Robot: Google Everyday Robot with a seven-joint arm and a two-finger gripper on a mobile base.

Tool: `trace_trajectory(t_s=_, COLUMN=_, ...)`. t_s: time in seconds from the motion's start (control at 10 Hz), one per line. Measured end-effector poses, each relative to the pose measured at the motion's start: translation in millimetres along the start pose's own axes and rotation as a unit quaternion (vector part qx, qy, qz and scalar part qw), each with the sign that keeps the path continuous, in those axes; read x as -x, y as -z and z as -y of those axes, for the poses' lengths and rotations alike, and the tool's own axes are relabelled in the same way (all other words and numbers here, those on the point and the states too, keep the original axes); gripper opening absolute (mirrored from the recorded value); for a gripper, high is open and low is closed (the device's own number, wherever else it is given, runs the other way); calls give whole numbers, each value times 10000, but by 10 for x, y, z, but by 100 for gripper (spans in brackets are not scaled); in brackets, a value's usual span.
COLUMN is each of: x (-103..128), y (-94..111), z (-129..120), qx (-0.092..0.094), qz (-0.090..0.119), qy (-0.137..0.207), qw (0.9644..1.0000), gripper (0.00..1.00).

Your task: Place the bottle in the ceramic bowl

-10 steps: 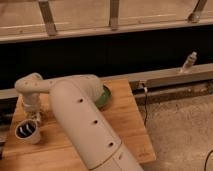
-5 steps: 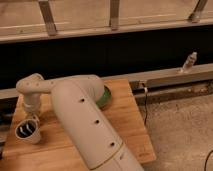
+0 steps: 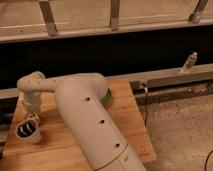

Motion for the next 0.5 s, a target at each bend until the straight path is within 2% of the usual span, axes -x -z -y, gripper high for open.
trace_trajectory(t_s=0.2, x=136, y=471, z=27, qx=-109, qz=341, qy=11, qw=9994, gripper=0)
trace_trajectory(t_s=0.3, x=172, y=607, z=50, qx=-146, qz=452, qy=-5, qw=9989, gripper=0)
trace_trajectory(t_s=0.4, x=188, y=754, z=156, qx=-225, qz=564, qy=-75, qw=9981, gripper=0)
trace_trajectory(t_s=0.5, x=156, y=896, z=358, qx=-409, qz=650, qy=-228, qw=9968, gripper=0)
